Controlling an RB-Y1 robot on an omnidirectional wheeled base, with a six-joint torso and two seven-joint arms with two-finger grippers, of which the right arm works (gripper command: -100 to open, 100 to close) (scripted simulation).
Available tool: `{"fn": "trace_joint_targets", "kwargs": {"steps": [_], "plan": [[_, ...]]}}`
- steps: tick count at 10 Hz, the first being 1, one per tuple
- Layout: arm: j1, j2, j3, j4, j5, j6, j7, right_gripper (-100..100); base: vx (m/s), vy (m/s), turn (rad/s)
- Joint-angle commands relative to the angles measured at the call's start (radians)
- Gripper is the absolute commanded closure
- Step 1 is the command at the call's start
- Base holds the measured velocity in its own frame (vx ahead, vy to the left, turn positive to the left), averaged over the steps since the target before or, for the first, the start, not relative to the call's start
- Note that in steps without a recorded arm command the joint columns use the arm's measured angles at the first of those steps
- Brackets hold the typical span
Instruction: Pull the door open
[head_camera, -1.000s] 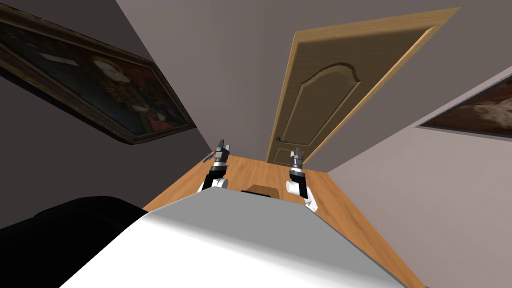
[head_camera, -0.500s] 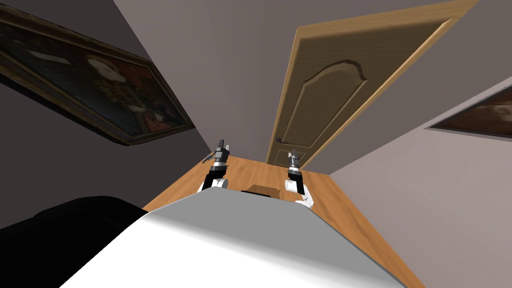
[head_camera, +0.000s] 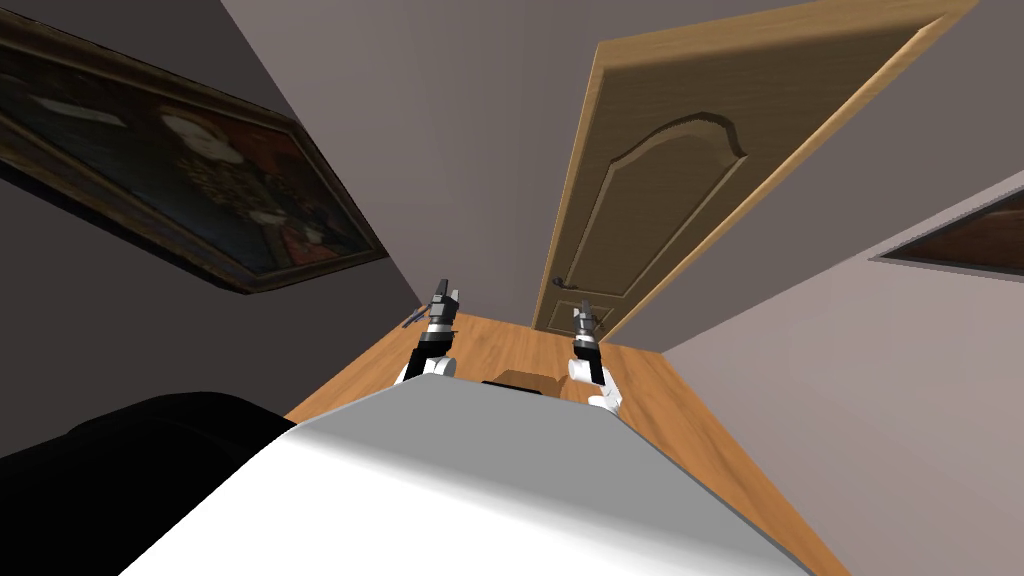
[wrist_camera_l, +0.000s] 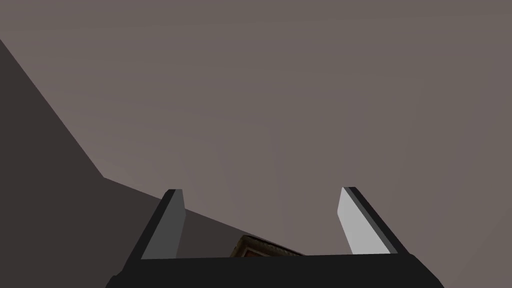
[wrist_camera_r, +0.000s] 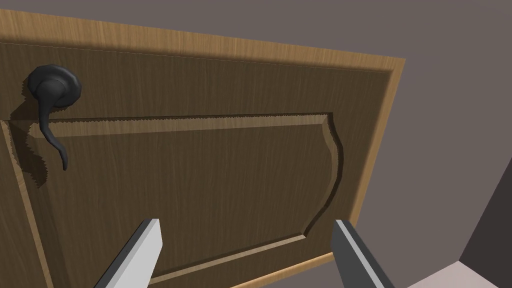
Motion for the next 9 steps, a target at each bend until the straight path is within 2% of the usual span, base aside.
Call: {"fn": "trace_joint_targets", "kwargs": {"steps": [1, 4, 5, 6, 7, 9], "plan": [[-0.022, -0.005, 0.000, 0.050, -0.004, -0.010, -0.009, -100, 0.083, -0.010, 0.018], [-0.055, -0.014, 0.000, 0.131, -0.010, -0.023, -0.021, -100, 0.073, -0.017, 0.012], [-0.055, -0.014, 0.000, 0.140, -0.010, -0.023, -0.021, -100, 0.046, -0.011, 0.007], [-0.072, -0.019, -0.001, 0.173, -0.013, -0.029, -0.027, -100, 0.051, -0.010, 0.011], [-0.072, -0.019, -0.001, 0.179, -0.013, -0.029, -0.027, -100, 0.043, -0.010, 0.008], [-0.105, -0.027, -0.002, 0.257, -0.019, -0.042, -0.038, -100, 0.068, -0.016, 0.016]]}}
